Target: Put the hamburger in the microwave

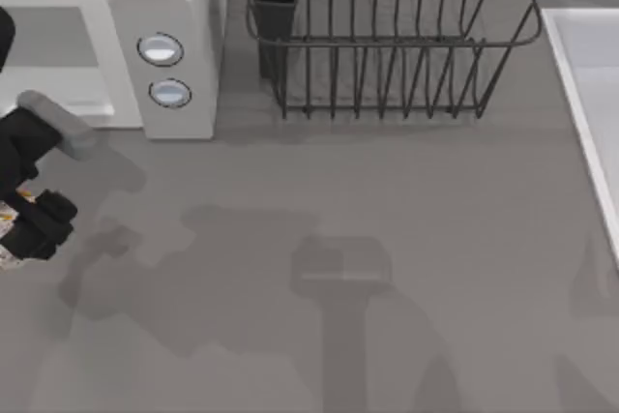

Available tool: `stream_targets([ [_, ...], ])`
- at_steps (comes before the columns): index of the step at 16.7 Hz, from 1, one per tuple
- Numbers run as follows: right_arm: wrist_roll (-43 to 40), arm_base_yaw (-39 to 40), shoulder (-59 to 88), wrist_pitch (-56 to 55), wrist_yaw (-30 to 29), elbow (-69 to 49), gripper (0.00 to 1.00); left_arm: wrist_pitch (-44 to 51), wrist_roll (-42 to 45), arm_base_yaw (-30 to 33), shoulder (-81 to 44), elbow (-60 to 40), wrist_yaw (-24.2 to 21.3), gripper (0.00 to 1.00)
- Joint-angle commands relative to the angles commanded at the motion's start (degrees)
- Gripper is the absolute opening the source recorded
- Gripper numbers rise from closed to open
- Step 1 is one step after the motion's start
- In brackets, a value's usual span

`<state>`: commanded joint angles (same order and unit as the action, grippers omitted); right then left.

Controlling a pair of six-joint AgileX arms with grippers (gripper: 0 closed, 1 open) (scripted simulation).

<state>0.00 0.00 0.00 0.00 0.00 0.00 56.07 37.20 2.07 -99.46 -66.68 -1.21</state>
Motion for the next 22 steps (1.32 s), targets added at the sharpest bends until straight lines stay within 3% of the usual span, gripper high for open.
stream_targets([
  [5,0.0,0.0,0.0,0.0,0.0,0.0,1.0,7.2,-0.2,0.0,3.1,-4.5,0.0,0.0],
  [12,0.0,0.0,0.0,0.0,0.0,0.0,1.0,5.3,-0.5,-0.2,2.5,-4.4,-0.2,0.0],
  [17,0.0,0.0,0.0,0.0,0.0,0.0,1.0,-9.5,-4.3,-2.0,-1.5,-3.6,-2.4,0.0],
  [22,0.0,0.0,0.0,0.0,0.0,0.0,1.0,-37.8,-11.6,-5.6,-8.8,0.2,-5.6,0.0],
])
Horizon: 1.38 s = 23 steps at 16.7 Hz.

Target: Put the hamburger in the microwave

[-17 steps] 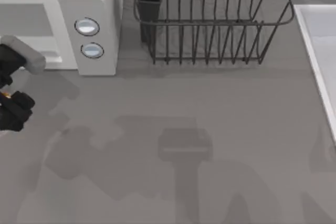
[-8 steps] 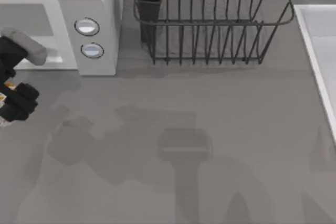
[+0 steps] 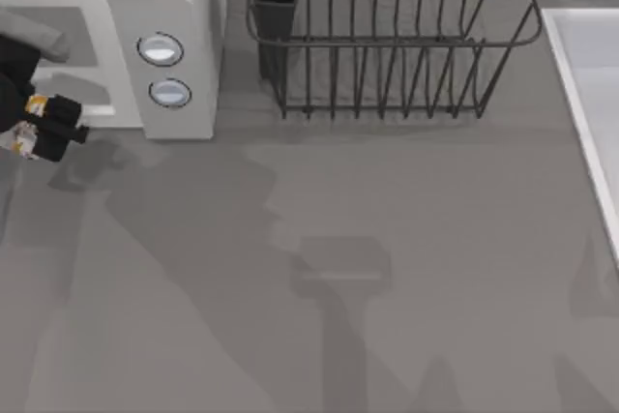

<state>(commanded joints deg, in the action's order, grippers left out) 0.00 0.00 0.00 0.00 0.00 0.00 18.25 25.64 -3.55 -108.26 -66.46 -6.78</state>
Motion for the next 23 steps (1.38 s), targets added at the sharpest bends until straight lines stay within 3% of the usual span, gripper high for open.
stream_targets([
  [6,0.0,0.0,0.0,0.0,0.0,0.0,1.0,-38.9,-10.4,-4.9,-8.1,7.4,-4.0,0.0],
  [11,0.0,0.0,0.0,0.0,0.0,0.0,1.0,-60.1,-17.4,-8.1,-12.4,12.6,-6.5,0.0],
  [15,0.0,0.0,0.0,0.0,0.0,0.0,1.0,-66.3,-19.8,-9.3,-13.3,13.8,-7.4,0.0],
  [23,0.0,0.0,0.0,0.0,0.0,0.0,1.0,-67.1,-20.0,-8.5,-13.5,11.6,-6.5,0.0],
])
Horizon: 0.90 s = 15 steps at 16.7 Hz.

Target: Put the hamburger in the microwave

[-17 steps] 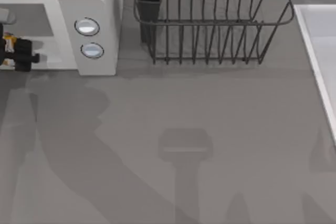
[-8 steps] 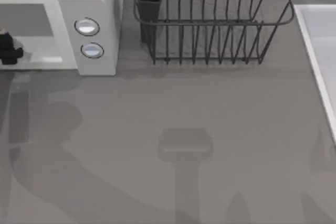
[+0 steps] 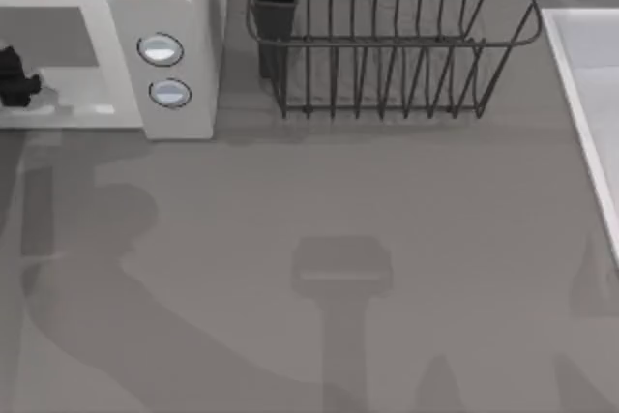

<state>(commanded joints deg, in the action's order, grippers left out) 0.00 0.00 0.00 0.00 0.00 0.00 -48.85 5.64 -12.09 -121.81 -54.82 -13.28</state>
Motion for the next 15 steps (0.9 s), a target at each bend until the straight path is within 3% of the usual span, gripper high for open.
stream_targets([
  [8,0.0,0.0,0.0,0.0,0.0,0.0,1.0,2.8,-2.0,2.4,-10.6,-26.1,6.0,0.0],
  [15,0.0,0.0,0.0,0.0,0.0,0.0,1.0,17.6,-1.8,3.5,-23.4,-42.3,3.9,0.0],
])
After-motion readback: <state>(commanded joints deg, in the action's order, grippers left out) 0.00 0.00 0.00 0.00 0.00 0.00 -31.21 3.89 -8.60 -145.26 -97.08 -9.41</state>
